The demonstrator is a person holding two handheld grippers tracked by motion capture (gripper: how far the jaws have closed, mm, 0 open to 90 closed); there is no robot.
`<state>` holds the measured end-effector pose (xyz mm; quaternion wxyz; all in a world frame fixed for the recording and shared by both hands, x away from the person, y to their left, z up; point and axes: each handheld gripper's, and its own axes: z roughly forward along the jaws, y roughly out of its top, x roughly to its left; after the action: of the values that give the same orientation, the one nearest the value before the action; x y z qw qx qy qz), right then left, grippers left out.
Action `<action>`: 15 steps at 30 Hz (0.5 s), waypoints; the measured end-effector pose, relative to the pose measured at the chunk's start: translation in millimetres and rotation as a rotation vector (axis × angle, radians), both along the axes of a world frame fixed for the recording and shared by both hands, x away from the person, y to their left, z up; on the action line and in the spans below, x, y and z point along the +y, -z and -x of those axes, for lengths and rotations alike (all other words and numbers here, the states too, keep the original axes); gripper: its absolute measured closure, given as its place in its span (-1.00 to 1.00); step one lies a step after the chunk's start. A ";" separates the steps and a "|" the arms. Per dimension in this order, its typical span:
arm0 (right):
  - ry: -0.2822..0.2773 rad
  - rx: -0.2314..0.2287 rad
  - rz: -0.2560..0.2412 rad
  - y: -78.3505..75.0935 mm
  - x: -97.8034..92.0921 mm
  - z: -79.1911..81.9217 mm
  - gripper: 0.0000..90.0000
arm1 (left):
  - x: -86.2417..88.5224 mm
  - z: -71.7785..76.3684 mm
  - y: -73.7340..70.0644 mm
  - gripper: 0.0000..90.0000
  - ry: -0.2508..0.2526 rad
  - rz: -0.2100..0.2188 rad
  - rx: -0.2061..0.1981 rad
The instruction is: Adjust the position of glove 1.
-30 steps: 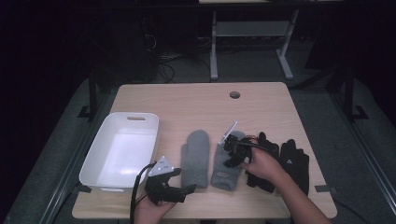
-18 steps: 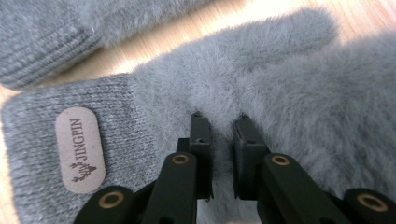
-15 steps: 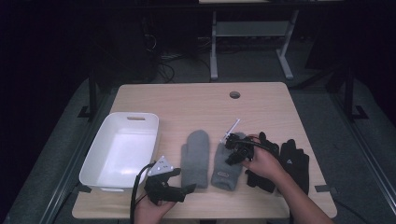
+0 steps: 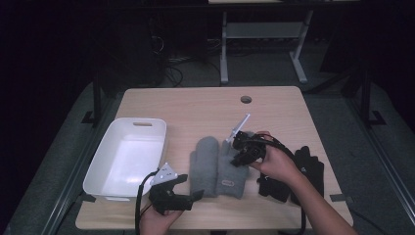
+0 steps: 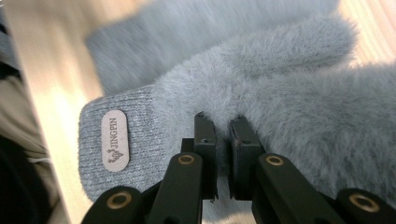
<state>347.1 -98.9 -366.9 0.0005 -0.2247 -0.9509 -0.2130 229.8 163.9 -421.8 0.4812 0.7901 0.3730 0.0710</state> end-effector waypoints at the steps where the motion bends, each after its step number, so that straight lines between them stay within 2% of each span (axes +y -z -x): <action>1: -0.015 -0.005 -0.005 -4.4 4.4 -0.3 0.87 | 0.4 0.9 -0.9 -0.61 -0.006 0.001 -0.011; 4: -0.068 -0.019 -0.026 -19.0 25.2 -0.6 0.87 | 3.1 4.1 -4.3 -0.61 -0.034 0.016 -0.047; 7: -0.098 -0.015 -0.016 -23.5 43.8 -1.6 0.87 | 6.2 4.1 -5.8 -0.61 -0.048 0.017 -0.055; 12: -0.142 -0.006 0.010 -19.0 71.2 -9.0 0.86 | 8.2 2.9 -5.6 -0.58 -0.054 0.012 -0.047; 15: -0.163 0.018 0.020 -13.3 82.8 -13.2 0.86 | 8.2 2.6 -4.7 -0.56 -0.058 0.016 -0.040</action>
<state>360.4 -16.1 -353.6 0.0240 -0.1486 -0.9680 -0.2009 227.2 172.1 -417.1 0.4928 0.7733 0.3867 0.0977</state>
